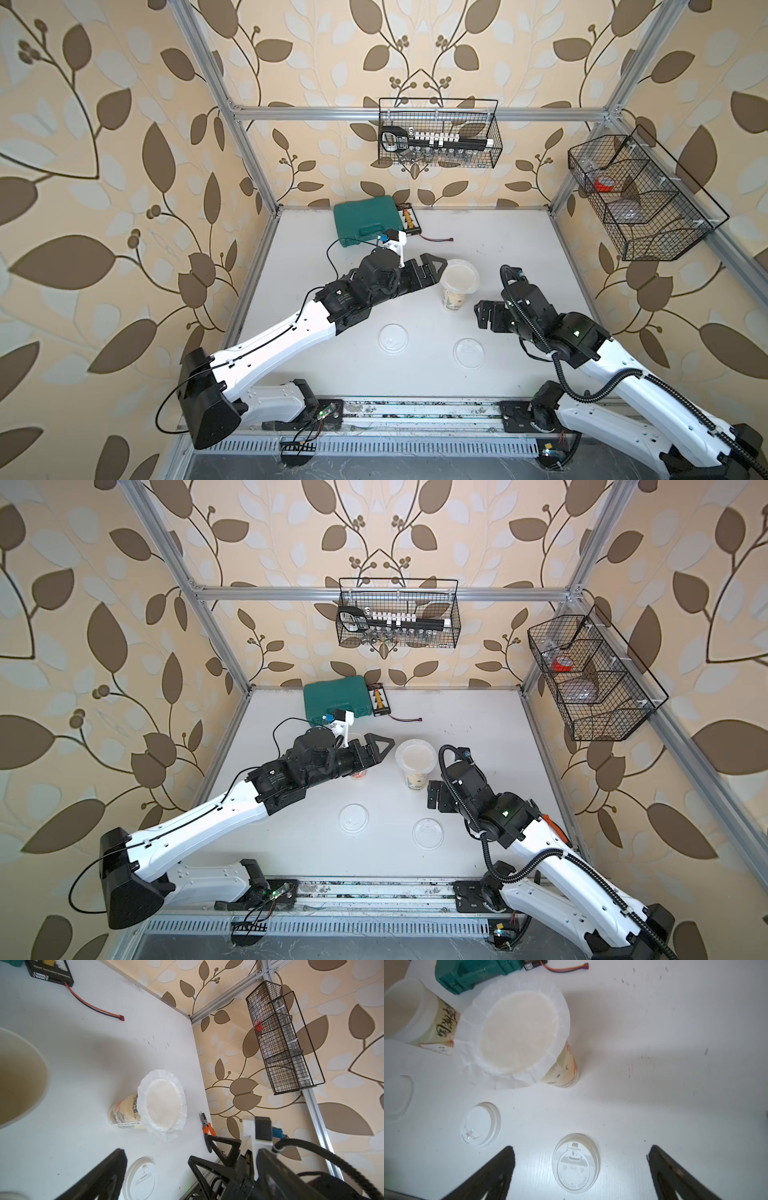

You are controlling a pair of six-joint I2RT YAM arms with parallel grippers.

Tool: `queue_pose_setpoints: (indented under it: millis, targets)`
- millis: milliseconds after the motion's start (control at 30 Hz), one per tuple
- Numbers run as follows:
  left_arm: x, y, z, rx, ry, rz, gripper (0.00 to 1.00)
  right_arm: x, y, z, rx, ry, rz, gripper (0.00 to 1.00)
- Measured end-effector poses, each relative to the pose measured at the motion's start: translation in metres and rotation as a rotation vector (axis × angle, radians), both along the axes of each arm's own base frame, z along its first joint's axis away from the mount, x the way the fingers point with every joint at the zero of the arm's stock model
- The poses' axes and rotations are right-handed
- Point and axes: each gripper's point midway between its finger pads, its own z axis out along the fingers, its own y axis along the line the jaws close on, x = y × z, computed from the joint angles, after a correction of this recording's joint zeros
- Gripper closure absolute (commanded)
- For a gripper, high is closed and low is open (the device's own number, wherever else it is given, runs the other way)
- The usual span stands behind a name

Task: Put the leak-proof paper on the milk tea cups
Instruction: Place the leak-proof paper at the cup, then pick up the cup lid from the center of the board.

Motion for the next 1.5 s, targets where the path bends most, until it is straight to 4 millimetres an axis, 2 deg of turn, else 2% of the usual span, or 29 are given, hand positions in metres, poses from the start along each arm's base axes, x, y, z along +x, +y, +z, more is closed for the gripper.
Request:
queue_pose_setpoints:
  millis: [300,433,533,733,933,1500]
  targets:
    - [-0.012,0.068,-0.01,0.128,0.022,0.133,0.01,-0.035,0.031,-0.068,-0.044,0.263,0.089,0.05]
    - [-0.022,0.087,-0.017,0.168,0.017,0.157,0.01,-0.044,0.04,-0.089,-0.088,0.354,0.109,0.13]
    - [-0.027,0.095,-0.023,0.186,0.022,0.166,0.01,-0.048,0.043,-0.1,-0.108,0.399,0.117,0.14]
    - [-0.03,0.103,-0.035,0.223,0.041,0.183,0.01,-0.055,0.047,-0.118,-0.149,0.45,0.14,0.13]
    - [-0.029,0.106,-0.037,0.237,0.042,0.199,0.01,-0.06,0.048,-0.134,-0.202,0.492,0.155,0.1]
    - [-0.028,0.107,-0.037,0.238,0.041,0.203,0.01,-0.058,0.043,-0.147,-0.243,0.486,0.141,0.13]
